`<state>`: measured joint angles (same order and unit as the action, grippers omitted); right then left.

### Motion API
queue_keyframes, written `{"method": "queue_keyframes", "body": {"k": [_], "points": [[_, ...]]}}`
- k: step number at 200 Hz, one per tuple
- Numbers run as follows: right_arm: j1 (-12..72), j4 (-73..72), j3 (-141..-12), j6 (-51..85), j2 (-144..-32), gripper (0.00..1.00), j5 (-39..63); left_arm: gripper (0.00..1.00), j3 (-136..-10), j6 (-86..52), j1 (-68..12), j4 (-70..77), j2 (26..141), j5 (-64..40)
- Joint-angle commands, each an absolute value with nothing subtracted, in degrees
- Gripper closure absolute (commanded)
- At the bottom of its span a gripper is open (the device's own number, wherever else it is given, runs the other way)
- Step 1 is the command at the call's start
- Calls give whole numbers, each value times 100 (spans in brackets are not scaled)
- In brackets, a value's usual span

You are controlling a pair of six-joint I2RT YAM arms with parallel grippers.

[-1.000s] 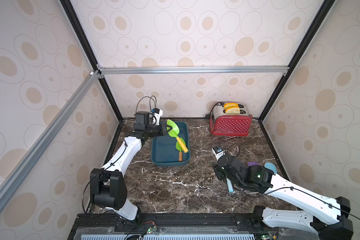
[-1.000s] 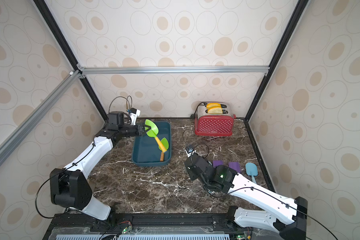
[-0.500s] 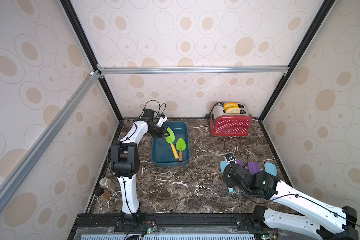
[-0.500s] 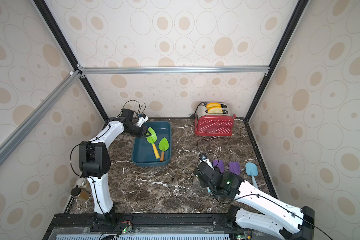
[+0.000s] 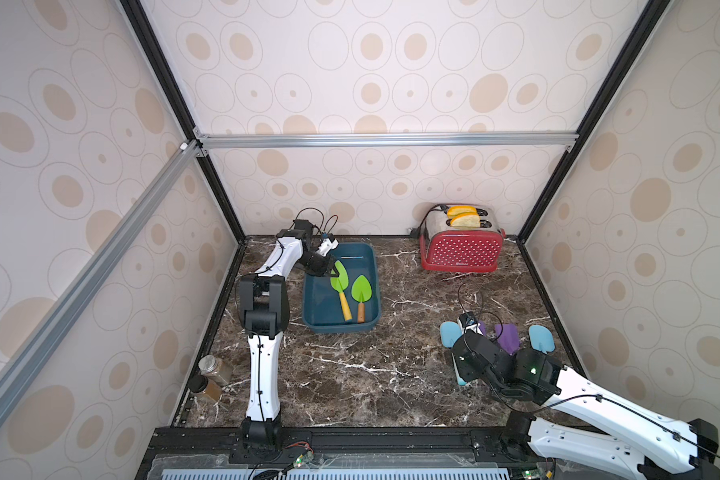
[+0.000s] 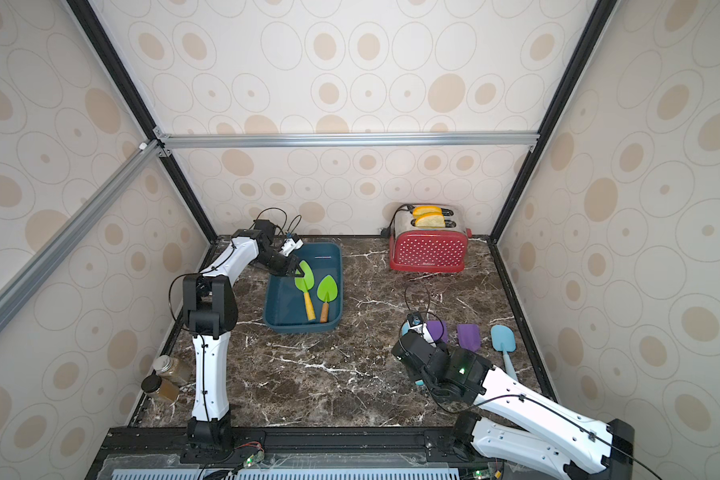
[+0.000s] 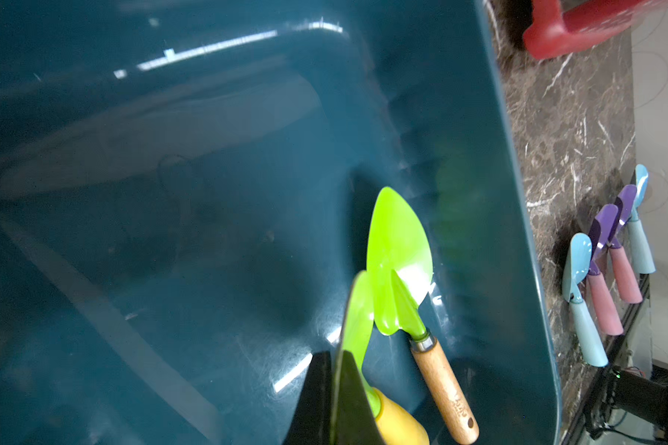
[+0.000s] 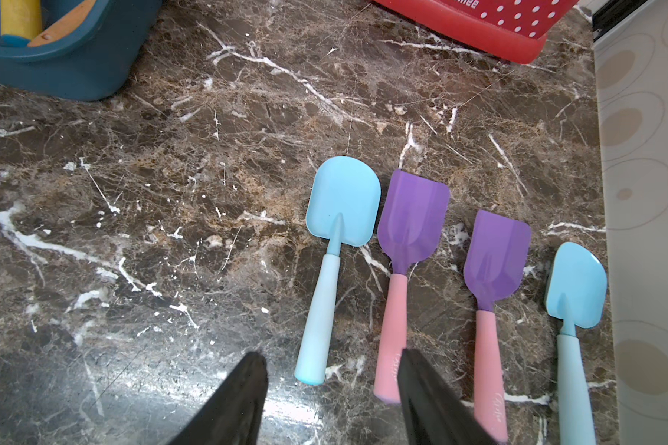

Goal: Put the shovel into the storage box
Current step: Place the shovel in the storage box, then pick up the shovel from the center of the board.

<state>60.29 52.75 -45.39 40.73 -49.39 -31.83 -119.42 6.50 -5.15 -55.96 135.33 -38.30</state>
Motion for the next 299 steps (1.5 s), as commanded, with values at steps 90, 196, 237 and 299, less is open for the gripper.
{"method": "queue_keyframes", "body": {"k": [90, 196, 237, 299], "points": [[5989, 5204, -4491, 4112, -5102, 38, -3074, 75, -12183, 687, -507, -5880, 14193, -3740], [5646, 4914, -4228, 4252, -5531, 35, -3096, 43, -11817, 38, -501, -5398, 12803, -3166], [5127, 4191, -3771, 4086, -5887, 35, -2547, 39, -10642, -666, -510, -4181, 11437, -3826], [4615, 3280, -3328, 4014, -6553, 38, -1957, 36, -9015, -1326, -877, -2843, 10064, -3936]]}}
